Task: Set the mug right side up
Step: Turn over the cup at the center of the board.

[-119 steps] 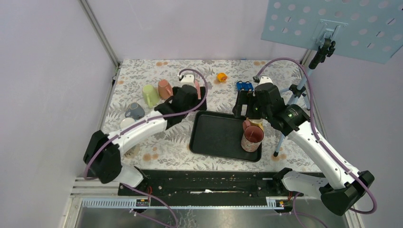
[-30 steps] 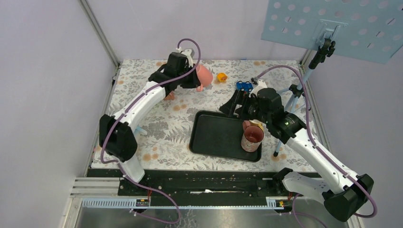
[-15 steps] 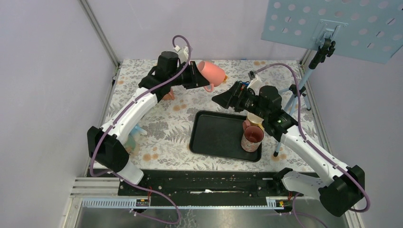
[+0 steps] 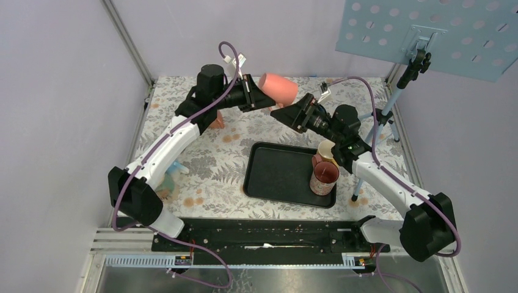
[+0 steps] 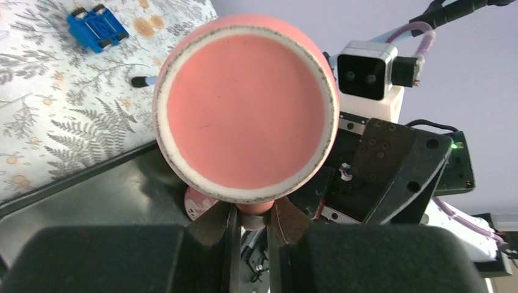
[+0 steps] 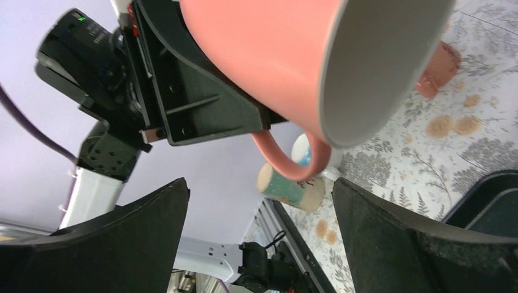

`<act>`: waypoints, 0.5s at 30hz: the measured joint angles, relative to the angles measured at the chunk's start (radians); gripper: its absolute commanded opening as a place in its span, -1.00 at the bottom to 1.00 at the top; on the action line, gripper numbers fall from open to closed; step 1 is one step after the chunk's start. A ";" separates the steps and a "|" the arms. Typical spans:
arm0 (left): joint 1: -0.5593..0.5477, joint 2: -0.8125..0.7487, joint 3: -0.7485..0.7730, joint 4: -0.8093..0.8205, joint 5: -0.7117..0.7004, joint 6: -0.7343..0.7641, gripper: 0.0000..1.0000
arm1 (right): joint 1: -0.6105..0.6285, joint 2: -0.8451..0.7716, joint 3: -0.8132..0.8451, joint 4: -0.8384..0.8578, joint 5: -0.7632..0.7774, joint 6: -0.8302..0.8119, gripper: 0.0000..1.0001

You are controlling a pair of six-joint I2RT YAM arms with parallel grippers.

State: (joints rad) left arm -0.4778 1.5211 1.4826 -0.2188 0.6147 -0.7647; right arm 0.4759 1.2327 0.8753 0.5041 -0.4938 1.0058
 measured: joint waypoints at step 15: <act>0.000 -0.017 -0.097 0.240 0.096 -0.180 -1.00 | -0.007 0.079 -0.001 0.231 -0.035 0.162 0.18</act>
State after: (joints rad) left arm -0.4778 1.5040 1.3857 0.0208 0.7109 -0.9451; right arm 0.4690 1.3113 0.8745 0.7349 -0.5289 1.1675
